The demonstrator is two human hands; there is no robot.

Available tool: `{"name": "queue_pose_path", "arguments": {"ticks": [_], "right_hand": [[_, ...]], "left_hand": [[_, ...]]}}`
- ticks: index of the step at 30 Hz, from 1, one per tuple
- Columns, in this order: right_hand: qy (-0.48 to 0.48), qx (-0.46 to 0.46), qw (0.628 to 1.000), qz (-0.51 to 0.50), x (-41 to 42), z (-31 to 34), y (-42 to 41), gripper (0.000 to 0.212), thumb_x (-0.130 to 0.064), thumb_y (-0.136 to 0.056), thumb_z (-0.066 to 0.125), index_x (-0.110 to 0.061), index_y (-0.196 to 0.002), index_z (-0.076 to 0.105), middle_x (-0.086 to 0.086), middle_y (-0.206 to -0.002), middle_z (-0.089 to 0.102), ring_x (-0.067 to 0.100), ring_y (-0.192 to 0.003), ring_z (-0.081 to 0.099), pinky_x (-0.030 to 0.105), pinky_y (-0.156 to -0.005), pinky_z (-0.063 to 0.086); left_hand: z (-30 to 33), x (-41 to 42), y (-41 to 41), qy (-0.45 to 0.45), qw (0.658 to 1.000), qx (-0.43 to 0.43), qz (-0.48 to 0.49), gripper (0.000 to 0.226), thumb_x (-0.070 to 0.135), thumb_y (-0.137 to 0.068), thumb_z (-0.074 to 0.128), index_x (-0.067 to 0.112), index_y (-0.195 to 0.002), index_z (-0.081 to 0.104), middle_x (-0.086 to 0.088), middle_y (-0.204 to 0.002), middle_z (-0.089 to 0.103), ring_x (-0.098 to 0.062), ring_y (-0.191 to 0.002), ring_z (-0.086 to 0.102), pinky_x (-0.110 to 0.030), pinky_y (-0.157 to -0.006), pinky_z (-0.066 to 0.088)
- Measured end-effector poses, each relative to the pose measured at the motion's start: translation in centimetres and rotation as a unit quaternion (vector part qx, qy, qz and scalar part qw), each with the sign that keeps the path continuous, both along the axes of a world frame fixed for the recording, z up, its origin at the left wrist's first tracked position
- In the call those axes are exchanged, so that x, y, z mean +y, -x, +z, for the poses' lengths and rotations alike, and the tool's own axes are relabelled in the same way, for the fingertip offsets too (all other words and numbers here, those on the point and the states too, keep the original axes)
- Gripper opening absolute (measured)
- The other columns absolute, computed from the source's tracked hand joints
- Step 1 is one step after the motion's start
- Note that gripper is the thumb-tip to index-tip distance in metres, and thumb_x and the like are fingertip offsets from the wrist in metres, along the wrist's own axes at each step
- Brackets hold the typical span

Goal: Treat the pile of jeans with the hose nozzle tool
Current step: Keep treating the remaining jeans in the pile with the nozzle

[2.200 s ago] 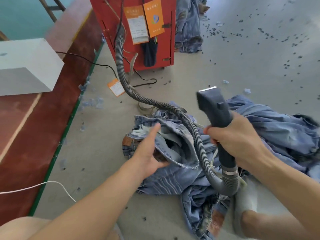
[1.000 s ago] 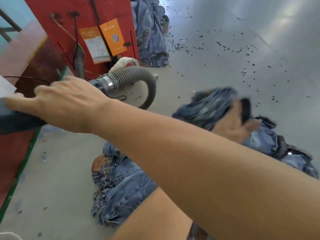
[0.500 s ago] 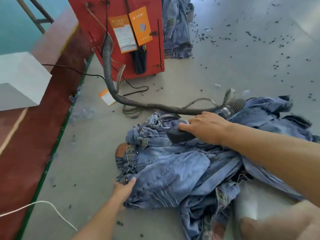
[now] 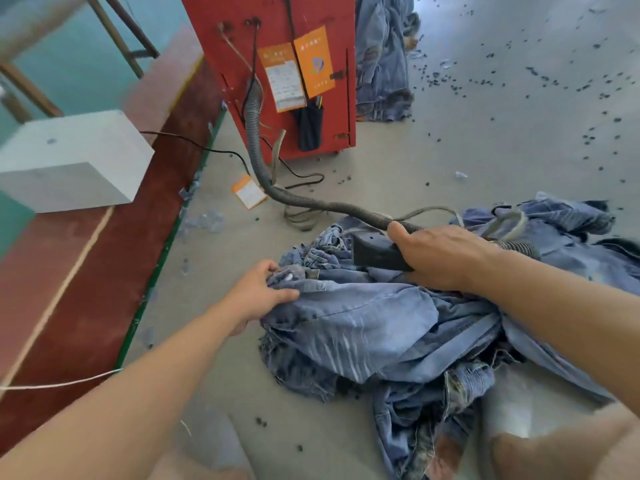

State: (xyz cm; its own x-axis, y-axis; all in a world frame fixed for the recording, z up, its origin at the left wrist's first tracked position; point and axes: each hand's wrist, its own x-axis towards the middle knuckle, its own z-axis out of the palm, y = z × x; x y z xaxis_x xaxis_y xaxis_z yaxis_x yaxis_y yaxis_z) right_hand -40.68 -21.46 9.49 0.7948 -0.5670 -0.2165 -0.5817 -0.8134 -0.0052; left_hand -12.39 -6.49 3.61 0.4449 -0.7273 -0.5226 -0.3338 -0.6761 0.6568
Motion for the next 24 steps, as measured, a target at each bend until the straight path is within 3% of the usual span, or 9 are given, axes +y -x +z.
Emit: {"name": "queue_pose_path", "arguments": {"ticks": [3, 6, 9, 11, 14, 17, 20, 22, 24], "right_hand": [[-0.028, -0.061, 0.997, -0.035, 0.5, 2.6, -0.2, 0.045, -0.040, -0.097, 0.062, -0.029, -0.097, 0.019, -0.003, -0.066, 0.050, 0.020, -0.052, 0.053, 0.034, -0.045, 0.036], [-0.068, -0.112, 0.986, -0.099, 1.5, 3.1, 0.4, 0.051, -0.045, -0.097, 0.065, -0.024, -0.090, 0.019, 0.000, -0.066, 0.055, 0.019, -0.052, 0.055, 0.032, -0.042, 0.036], [-0.093, -0.107, 0.980, -0.136, 2.9, 2.3, 1.0, 0.048, -0.046, -0.097, 0.065, -0.024, -0.092, 0.022, 0.002, -0.070, 0.057, 0.022, -0.057, 0.059, 0.038, -0.048, 0.046], [-0.088, -0.087, 0.985, -0.124, 3.7, 2.0, 1.1, 0.048, -0.047, -0.096, 0.065, -0.028, -0.092, 0.021, -0.003, -0.071, 0.056, 0.023, -0.061, 0.058, 0.041, -0.059, 0.052], [-0.070, -0.147, 0.982, -0.095, 4.5, 2.3, 1.2, 0.037, -0.049, -0.095, 0.066, -0.035, -0.100, 0.032, -0.013, -0.070, 0.053, 0.016, -0.064, 0.057, 0.037, -0.060, 0.047], [-0.050, -0.214, 0.972, -0.078, 4.7, 2.9, 1.7, 0.037, -0.056, -0.092, 0.065, -0.032, -0.118, 0.054, -0.016, -0.071, 0.055, 0.015, -0.065, 0.059, 0.036, -0.059, 0.049], [-0.065, -0.228, 0.967, -0.092, 4.8, 3.2, 2.0, 0.055, -0.073, -0.086, 0.054, -0.042, -0.131, 0.046, -0.018, -0.076, 0.059, 0.016, -0.069, 0.063, 0.038, -0.064, 0.055], [-0.061, -0.215, 0.969, -0.103, 4.7, 2.9, 1.8, 0.061, -0.079, -0.083, 0.043, -0.043, -0.132, 0.039, -0.013, -0.079, 0.064, 0.017, -0.070, 0.064, 0.041, -0.066, 0.057], [-0.055, -0.211, 0.969, -0.115, 4.6, 2.7, 1.7, 0.060, -0.078, -0.084, 0.040, -0.040, -0.130, 0.035, -0.012, -0.079, 0.062, 0.016, -0.068, 0.063, 0.041, -0.065, 0.056]], "left_hand": [[5.0, 0.1, 1.1, 0.075, 0.977, 0.159, 0.119, 0.040, 0.010, -0.086, 0.082, 0.013, -0.115, 0.054, -0.009, -0.110, 0.068, -0.025, -0.086, 0.068, -0.039, -0.068, 0.059], [7.3, 1.5, 1.7, 0.110, 0.859, 0.414, 0.280, 0.013, -0.003, -0.086, 0.066, 0.002, -0.097, 0.060, -0.021, -0.099, 0.065, -0.033, -0.076, 0.067, -0.041, -0.054, 0.062], [7.1, 2.6, 3.0, 0.054, 0.772, 0.542, 0.329, 0.043, 0.007, -0.077, 0.067, -0.002, -0.118, 0.058, -0.032, -0.114, 0.069, -0.045, -0.093, 0.074, -0.054, -0.070, 0.063], [6.5, 2.8, 4.0, 0.020, 0.777, 0.560, 0.288, 0.039, 0.015, -0.085, 0.064, -0.001, -0.121, 0.060, -0.033, -0.119, 0.069, -0.045, -0.102, 0.072, -0.056, -0.082, 0.059], [5.8, 2.8, 3.7, 0.028, 0.813, 0.523, 0.254, 0.014, 0.015, -0.099, 0.054, 0.010, -0.105, 0.066, -0.022, -0.107, 0.074, -0.038, -0.093, 0.075, -0.050, -0.079, 0.062], [5.6, 3.1, 2.4, 0.039, 0.811, 0.551, 0.194, 0.036, 0.025, -0.106, 0.050, 0.005, -0.133, 0.064, -0.021, -0.136, 0.065, -0.036, -0.127, 0.063, -0.051, -0.108, 0.048], [5.3, 3.6, 2.0, 0.067, 0.819, 0.559, 0.111, 0.048, 0.037, -0.109, 0.043, 0.009, -0.145, 0.057, -0.019, -0.146, 0.059, -0.035, -0.135, 0.057, -0.051, -0.115, 0.040], [5.5, 3.7, 2.0, 0.088, 0.827, 0.547, 0.097, 0.051, 0.043, -0.110, 0.037, 0.016, -0.147, 0.057, -0.017, -0.147, 0.058, -0.034, -0.135, 0.057, -0.050, -0.111, 0.044], [5.8, 3.6, 1.9, 0.095, 0.844, 0.517, 0.109, 0.051, 0.049, -0.109, 0.032, 0.024, -0.144, 0.060, -0.016, -0.143, 0.062, -0.032, -0.121, 0.065, -0.045, -0.092, 0.055]]}}
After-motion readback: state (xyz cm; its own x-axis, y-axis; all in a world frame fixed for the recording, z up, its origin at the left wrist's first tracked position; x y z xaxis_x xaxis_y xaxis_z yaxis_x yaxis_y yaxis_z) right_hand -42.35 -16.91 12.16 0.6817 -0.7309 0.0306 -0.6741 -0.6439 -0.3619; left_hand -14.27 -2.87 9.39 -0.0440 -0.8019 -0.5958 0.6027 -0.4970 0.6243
